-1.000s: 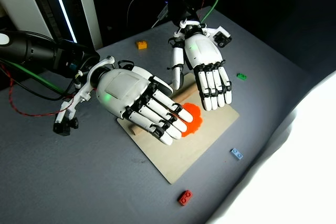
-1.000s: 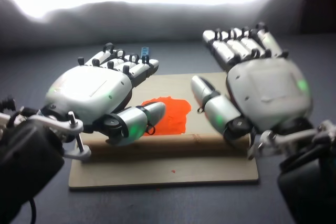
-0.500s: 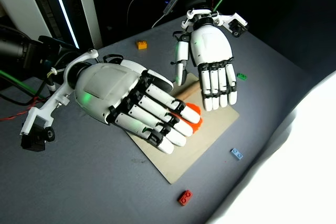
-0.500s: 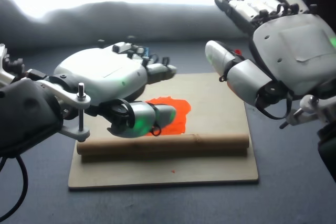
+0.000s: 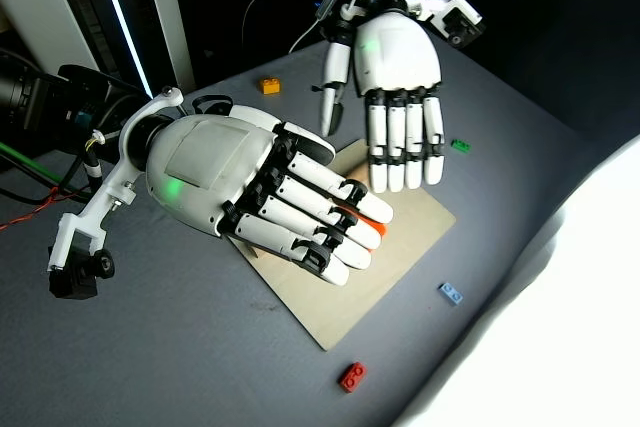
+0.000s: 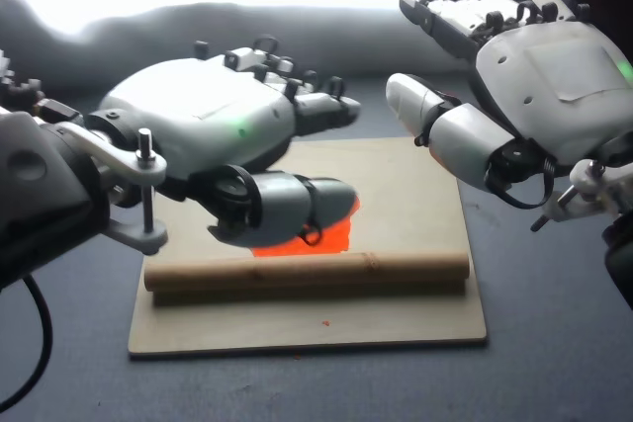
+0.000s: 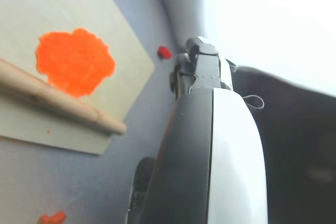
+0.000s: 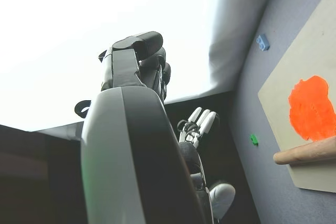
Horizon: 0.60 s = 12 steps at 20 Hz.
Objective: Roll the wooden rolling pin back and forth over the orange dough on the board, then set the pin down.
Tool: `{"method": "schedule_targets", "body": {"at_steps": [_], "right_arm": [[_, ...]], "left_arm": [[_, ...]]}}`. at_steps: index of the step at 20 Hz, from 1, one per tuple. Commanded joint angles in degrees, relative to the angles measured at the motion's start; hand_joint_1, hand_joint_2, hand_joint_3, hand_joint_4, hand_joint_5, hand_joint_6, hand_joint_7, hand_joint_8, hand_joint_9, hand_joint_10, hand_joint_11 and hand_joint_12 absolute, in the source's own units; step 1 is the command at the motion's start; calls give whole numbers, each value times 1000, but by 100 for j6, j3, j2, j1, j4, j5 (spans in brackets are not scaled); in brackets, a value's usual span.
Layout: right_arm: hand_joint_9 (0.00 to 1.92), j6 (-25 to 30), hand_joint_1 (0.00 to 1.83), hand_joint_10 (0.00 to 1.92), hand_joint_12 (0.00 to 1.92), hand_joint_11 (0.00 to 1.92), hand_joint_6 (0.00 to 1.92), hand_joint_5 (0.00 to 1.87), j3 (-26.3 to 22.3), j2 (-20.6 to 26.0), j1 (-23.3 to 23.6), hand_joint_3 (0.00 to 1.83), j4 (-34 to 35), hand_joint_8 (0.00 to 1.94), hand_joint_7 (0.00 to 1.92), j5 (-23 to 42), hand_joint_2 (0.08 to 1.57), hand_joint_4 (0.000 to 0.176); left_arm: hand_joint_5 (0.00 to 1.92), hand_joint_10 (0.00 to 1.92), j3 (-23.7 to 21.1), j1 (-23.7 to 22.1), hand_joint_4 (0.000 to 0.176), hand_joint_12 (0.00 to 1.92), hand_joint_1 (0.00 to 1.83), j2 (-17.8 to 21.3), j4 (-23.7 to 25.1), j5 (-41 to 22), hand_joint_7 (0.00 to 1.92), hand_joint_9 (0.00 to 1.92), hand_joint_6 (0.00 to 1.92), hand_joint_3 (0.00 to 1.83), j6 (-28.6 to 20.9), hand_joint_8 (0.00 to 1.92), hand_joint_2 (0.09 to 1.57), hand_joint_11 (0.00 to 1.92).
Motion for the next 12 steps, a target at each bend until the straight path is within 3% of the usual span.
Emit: {"method": "schedule_targets", "body": {"at_steps": [1, 12], "right_arm": [[364, 50, 0, 25, 942, 0, 9, 324, -16, 21, 92, 0, -429, 6, 384, 588, 1375, 0], [364, 38, 0, 25, 949, 0, 8, 325, -14, 26, 138, 0, -307, 5, 385, 586, 1374, 0]], "left_arm": [[198, 3, -18, -89, 0, 344, 0, 41, 148, -349, 289, 236, 0, 0, 36, 0, 1396, 0], [198, 2, -153, -129, 0, 346, 0, 138, 149, -435, 289, 236, 0, 0, 161, 0, 1394, 0]]}}
